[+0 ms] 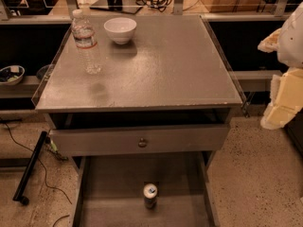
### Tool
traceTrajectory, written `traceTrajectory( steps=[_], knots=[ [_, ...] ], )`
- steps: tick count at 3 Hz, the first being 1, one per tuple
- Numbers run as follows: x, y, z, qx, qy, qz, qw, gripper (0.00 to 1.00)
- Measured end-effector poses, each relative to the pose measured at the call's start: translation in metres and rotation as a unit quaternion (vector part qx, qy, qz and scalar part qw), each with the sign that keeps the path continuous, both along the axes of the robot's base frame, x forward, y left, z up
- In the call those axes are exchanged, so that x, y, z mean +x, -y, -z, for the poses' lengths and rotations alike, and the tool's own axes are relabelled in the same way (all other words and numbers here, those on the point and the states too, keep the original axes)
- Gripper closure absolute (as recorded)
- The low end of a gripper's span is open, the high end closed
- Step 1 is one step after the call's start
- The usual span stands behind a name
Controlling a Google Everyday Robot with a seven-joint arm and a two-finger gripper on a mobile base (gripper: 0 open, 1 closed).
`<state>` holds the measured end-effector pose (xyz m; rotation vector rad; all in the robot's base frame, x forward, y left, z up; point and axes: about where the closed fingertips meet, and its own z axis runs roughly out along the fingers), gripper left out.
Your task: Pick redbull can from middle drawer and place on counter
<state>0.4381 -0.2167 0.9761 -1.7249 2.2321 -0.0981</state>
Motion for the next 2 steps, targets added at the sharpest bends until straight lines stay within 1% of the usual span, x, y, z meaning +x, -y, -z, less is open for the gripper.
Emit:
traceTrajectory(
  steps=[1, 2],
  knots=[
    [0.000, 0.000, 0.000, 0.000, 0.000, 0.000, 1.0000, 0.00],
    [-0.012, 0.006, 0.021, 0.025, -0.016, 0.015, 0.9994, 0.00]
  ],
)
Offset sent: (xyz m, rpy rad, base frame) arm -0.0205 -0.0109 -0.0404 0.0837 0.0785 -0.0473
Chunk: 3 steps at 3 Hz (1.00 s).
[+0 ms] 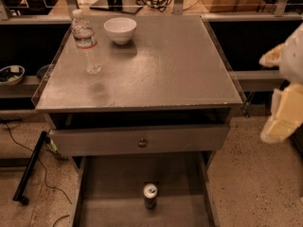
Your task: Pick redbull can from middle drawer and place on counter
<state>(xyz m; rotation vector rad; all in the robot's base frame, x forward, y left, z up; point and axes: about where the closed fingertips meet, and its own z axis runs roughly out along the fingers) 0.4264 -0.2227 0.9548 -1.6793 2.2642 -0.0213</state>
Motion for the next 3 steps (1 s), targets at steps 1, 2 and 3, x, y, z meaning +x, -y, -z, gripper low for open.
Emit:
traceTrajectory(
  steps=[1, 2, 3],
  knots=[
    [-0.012, 0.009, 0.025, 0.020, -0.019, 0.018, 0.9995, 0.00],
    [-0.027, 0.020, 0.057, 0.062, -0.040, 0.041, 0.9964, 0.00],
    [-0.040, 0.023, 0.092, 0.107, -0.064, 0.061, 0.9904, 0.00]
  ],
)
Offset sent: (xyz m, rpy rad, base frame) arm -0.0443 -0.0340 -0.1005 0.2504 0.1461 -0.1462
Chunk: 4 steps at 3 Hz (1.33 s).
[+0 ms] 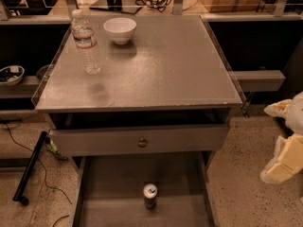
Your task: Pick redbull can from middle drawer and place on counter
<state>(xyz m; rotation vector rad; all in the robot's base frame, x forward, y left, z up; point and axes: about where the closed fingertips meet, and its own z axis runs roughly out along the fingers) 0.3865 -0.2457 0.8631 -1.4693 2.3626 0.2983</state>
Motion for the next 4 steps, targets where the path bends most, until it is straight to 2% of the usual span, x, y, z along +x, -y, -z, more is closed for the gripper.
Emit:
traceTrajectory(
  steps=[2, 4],
  knots=[
    [-0.003, -0.002, 0.012, 0.001, -0.006, -0.001, 1.0000, 0.00],
    [-0.011, -0.010, 0.060, 0.035, -0.020, -0.007, 0.9992, 0.00]
  ],
)
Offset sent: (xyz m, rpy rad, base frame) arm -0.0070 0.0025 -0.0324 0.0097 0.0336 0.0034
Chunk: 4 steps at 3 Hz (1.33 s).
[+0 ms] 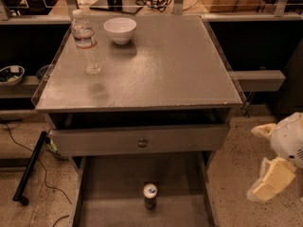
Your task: Pick redbull can from middle drawer and place on counter
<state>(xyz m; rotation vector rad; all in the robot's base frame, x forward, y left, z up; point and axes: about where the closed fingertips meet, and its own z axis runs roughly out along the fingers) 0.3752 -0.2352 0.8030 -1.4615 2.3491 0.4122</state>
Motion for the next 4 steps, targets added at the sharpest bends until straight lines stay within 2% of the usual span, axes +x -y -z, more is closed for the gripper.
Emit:
traceTrajectory(
  steps=[2, 3, 4],
  knots=[
    [0.004, -0.014, 0.045, 0.061, -0.019, -0.022, 0.9977, 0.00],
    [0.010, -0.026, 0.069, 0.099, -0.031, -0.035, 0.9939, 0.00],
    [0.013, -0.033, 0.083, 0.118, -0.040, -0.039, 0.9914, 0.00]
  ],
)
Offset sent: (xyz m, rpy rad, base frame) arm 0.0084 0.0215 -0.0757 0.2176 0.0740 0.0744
